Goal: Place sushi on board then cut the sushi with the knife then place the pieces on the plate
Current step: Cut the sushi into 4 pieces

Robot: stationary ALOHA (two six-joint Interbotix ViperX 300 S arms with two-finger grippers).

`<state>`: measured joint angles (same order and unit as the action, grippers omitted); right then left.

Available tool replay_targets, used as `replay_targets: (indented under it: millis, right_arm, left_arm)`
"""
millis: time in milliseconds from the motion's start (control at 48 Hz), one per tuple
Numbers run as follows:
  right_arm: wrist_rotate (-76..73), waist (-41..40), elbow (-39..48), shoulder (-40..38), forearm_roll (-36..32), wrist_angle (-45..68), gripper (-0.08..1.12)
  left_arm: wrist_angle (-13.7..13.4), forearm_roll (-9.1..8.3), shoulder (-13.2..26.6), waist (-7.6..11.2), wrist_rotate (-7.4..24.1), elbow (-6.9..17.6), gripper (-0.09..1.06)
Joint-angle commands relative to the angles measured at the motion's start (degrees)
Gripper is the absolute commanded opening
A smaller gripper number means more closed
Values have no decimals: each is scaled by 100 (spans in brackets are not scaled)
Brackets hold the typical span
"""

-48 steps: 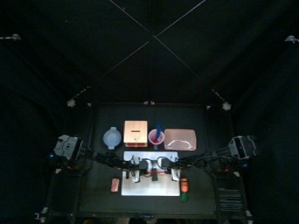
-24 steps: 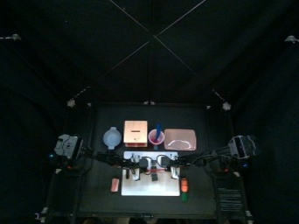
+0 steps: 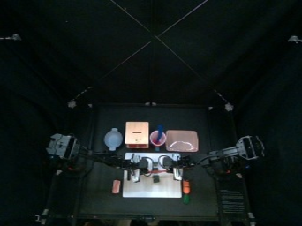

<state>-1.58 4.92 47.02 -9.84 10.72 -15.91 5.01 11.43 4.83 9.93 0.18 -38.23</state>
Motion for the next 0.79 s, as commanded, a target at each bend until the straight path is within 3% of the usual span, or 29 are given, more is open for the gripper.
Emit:
replay_targets:
  millis: [21,333,542,792]
  right_arm:
    - [-9,79,-105,-229,44,18,32]
    - [-9,334,-88,-176,237,9,32]
    - [-18,343,-53,-149,255,18,32]
    - [-18,343,-26,-79,255,18,32]
  left_arm:
    - [53,-53,-202,211,18,97,45]
    - [70,0,44,483,-26,220,45]
    - [70,26,176,501,-26,290,45]
    - [70,176,220,510,-26,290,45]
